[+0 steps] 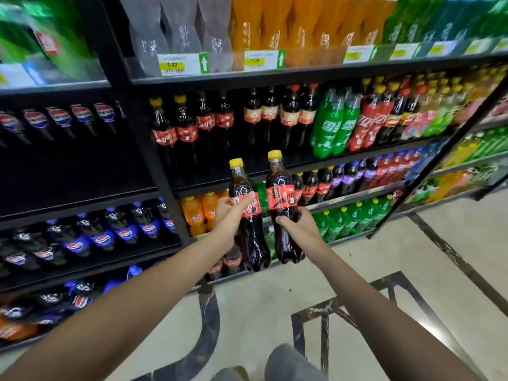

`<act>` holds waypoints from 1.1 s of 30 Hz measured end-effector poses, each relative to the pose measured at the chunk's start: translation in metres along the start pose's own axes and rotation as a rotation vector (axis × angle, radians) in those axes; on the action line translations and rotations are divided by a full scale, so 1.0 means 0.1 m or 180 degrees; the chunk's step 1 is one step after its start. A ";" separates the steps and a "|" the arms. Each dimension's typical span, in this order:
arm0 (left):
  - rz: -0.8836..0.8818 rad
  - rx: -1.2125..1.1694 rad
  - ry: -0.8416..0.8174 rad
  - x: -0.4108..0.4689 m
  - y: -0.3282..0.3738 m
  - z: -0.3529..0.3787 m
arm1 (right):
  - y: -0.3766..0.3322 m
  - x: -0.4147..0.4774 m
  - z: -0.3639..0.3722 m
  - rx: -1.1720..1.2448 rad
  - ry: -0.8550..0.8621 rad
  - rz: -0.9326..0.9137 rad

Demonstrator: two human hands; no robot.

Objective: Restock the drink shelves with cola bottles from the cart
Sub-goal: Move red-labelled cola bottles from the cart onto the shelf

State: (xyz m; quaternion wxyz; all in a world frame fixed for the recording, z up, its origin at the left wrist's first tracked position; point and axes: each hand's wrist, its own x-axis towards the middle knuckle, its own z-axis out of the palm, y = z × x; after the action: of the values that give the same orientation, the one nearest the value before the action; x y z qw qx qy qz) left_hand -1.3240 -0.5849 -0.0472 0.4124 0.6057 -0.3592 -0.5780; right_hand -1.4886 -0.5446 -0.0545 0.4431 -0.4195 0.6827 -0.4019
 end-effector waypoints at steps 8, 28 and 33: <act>0.0258 0.0048 0.0522 0.81 0.36 -0.14 | -0.37 0.98 0.41 -0.0176 -0.0535 -0.0152; 0.1329 0.0489 0.0854 2.27 0.93 -0.18 | -0.86 2.90 0.99 -0.0253 -0.0996 -0.1022; 0.1367 0.0633 0.0724 2.33 0.90 -0.25 | -0.80 2.98 1.05 -0.0269 -0.0910 -0.1128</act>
State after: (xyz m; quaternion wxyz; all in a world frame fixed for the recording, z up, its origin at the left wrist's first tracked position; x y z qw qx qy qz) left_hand -1.2781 -0.8319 -0.0591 0.5019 0.6141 -0.4859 -0.3672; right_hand -1.4481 -0.8665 -0.0902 0.4398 -0.6038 0.5449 -0.3810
